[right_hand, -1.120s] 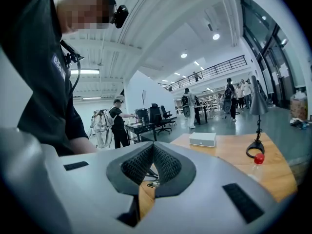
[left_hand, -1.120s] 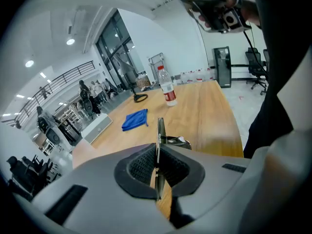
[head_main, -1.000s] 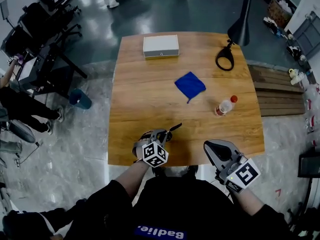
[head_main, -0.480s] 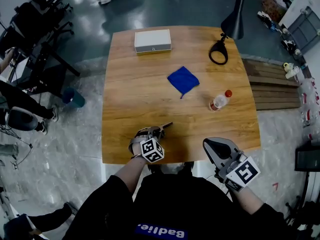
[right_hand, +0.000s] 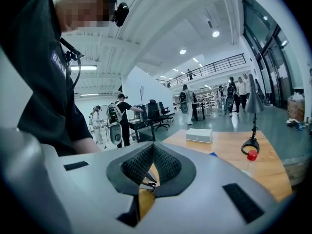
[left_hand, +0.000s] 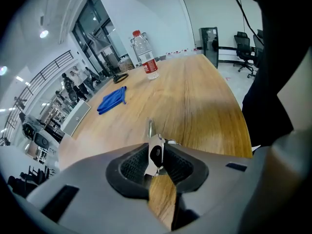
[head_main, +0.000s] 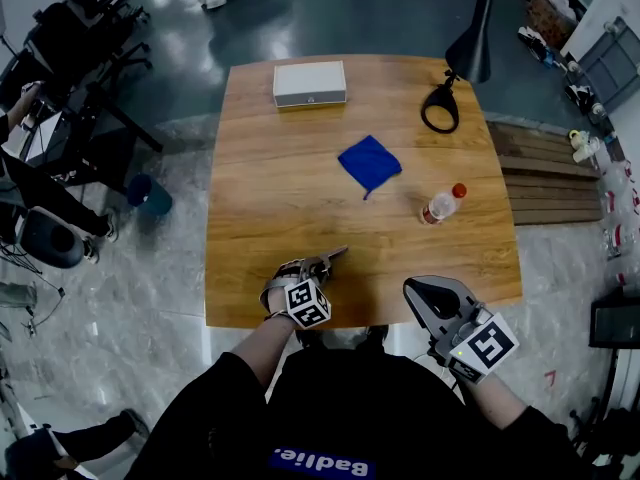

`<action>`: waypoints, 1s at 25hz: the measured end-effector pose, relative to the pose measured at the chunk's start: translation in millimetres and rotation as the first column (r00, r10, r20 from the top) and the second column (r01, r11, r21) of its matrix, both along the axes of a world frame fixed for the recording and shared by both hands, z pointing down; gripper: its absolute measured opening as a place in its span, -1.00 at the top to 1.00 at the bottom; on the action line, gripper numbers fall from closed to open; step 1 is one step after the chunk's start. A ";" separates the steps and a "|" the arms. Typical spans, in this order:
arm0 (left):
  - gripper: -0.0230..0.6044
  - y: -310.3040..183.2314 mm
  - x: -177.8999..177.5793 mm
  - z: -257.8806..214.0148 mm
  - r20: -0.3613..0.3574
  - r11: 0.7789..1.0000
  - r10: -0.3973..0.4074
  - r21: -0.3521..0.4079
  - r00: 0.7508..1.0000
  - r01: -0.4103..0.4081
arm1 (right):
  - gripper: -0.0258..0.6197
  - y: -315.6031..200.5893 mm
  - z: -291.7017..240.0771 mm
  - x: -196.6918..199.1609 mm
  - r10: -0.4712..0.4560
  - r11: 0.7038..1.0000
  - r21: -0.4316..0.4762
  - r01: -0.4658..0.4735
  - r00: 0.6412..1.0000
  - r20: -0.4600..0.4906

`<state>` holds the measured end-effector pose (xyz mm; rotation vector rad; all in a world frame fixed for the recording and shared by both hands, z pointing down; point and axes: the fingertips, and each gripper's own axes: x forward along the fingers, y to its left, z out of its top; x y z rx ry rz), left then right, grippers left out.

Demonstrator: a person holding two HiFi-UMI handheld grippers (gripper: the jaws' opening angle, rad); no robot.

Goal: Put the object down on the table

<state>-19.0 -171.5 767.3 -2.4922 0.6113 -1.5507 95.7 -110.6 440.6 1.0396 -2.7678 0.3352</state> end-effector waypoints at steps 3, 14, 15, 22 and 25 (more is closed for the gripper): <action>0.53 7.9 0.7 3.4 -0.012 0.999 0.003 -0.035 1.000 -0.003 | 0.91 0.3 0.7 1.3 -0.003 1.000 0.009 0.003 1.000 -0.003; 0.34 19.3 4.1 -60.6 -0.222 0.998 -0.042 -0.045 0.974 0.033 | 0.91 1.8 -6.4 -10.7 -0.052 0.999 0.004 0.051 0.999 0.017; 0.34 19.2 3.9 -76.9 -0.267 0.998 -0.064 -0.036 0.962 0.056 | 0.91 1.2 -8.0 -11.5 -0.057 0.998 0.008 0.057 0.998 0.021; 0.35 27.4 8.9 -202.9 -0.570 0.982 -0.150 0.010 0.808 0.189 | 0.91 1.6 -10.8 -14.0 -0.082 0.996 -0.017 0.082 0.997 0.000; 0.37 34.5 15.7 -262.4 -0.680 0.983 -0.120 0.023 0.724 0.185 | 0.91 -0.1 -14.8 -18.4 -0.100 0.995 0.021 0.099 0.994 0.033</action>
